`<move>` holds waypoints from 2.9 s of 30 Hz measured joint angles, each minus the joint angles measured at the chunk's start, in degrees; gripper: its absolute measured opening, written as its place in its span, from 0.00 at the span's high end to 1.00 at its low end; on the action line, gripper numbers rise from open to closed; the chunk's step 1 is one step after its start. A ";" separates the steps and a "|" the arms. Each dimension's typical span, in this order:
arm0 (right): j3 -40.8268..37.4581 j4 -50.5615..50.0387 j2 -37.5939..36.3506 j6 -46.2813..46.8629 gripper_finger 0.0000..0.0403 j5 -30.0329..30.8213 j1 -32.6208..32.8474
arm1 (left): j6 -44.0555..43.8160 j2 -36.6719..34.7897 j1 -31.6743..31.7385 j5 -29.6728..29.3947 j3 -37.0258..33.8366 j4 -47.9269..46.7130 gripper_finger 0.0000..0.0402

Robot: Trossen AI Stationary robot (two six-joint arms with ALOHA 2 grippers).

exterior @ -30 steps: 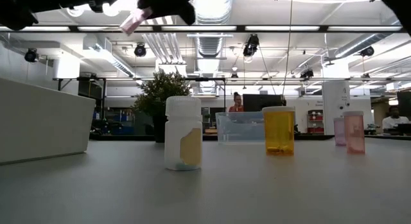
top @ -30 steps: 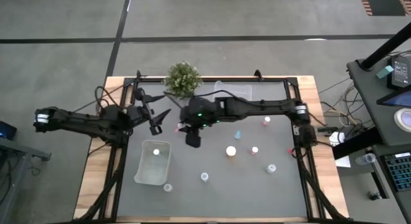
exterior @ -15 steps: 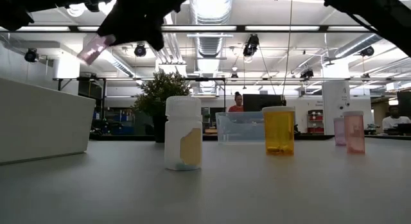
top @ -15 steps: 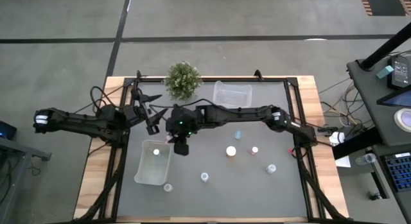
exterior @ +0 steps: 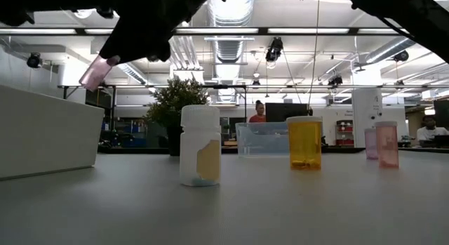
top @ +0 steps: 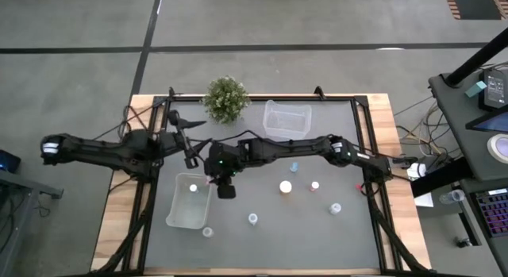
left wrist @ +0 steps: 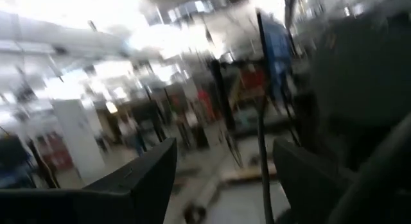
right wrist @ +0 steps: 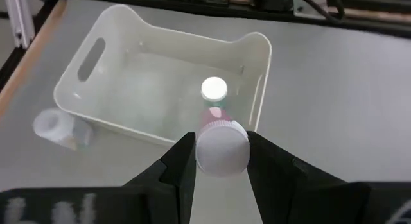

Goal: Pick and place medicine bottles into bin by pill shape (circle, oval)
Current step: Put the top left pink tablet bottle into the gray bin

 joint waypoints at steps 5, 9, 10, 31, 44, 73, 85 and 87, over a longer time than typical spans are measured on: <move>0.00 -7.22 -2.49 -4.06 0.72 0.21 0.47 | -13.43 -0.82 -0.07 0.05 8.24 -26.92 0.40; 0.00 -13.53 -5.51 -5.55 0.72 0.82 1.05 | -23.53 -0.56 -0.14 2.19 11.69 -41.02 0.40; 0.00 -14.57 -6.11 -5.55 0.72 1.07 1.20 | -25.93 -0.13 -0.26 3.98 11.91 -43.22 0.40; -0.02 -17.73 -8.62 -8.30 0.72 7.03 3.10 | -33.56 20.31 -7.68 12.46 8.54 -29.88 0.40; -0.04 -17.50 -9.02 -9.82 0.72 9.61 3.15 | -33.33 23.00 -7.68 12.62 8.32 -28.38 0.45; -0.11 -18.62 -14.89 -7.89 0.44 9.44 2.99 | -28.95 22.74 -7.85 12.35 7.62 -20.03 0.83; -15.54 -17.70 -31.87 -6.67 0.45 9.61 4.22 | -24.72 22.74 -7.85 12.37 6.98 -9.40 0.83; -22.42 -12.63 -35.88 -5.89 0.45 9.69 4.26 | -24.68 22.74 -7.85 12.37 6.98 -7.66 0.83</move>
